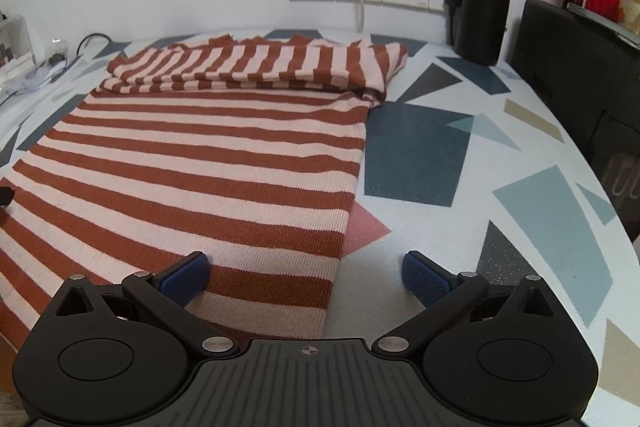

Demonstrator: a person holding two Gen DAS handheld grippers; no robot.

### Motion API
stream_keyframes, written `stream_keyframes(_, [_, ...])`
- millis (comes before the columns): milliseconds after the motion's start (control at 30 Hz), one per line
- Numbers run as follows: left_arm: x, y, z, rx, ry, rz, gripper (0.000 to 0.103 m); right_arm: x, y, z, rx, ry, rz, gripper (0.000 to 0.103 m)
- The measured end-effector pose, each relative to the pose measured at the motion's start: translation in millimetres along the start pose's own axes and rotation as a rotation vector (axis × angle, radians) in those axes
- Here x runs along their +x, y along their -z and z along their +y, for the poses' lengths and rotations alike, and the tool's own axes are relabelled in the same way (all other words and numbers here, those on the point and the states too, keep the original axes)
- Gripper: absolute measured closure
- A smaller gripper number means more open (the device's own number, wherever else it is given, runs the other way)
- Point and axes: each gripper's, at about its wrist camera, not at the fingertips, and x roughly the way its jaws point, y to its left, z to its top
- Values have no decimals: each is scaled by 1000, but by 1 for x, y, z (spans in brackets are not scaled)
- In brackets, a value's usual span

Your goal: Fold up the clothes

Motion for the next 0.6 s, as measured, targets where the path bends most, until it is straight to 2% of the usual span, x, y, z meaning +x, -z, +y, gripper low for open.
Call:
stream_keyframes(200, [3, -5, 0, 8, 5, 34, 0, 0, 2, -2, -17, -15, -14, 1])
stream_keyframes(400, [1, -2, 1, 22, 14, 17, 0, -3, 2, -7, -39, -51, -25, 1])
stream_keyframes(600, [0, -7, 4, 71, 51, 55, 0, -22, 7, -18, -30, -61, -50, 1])
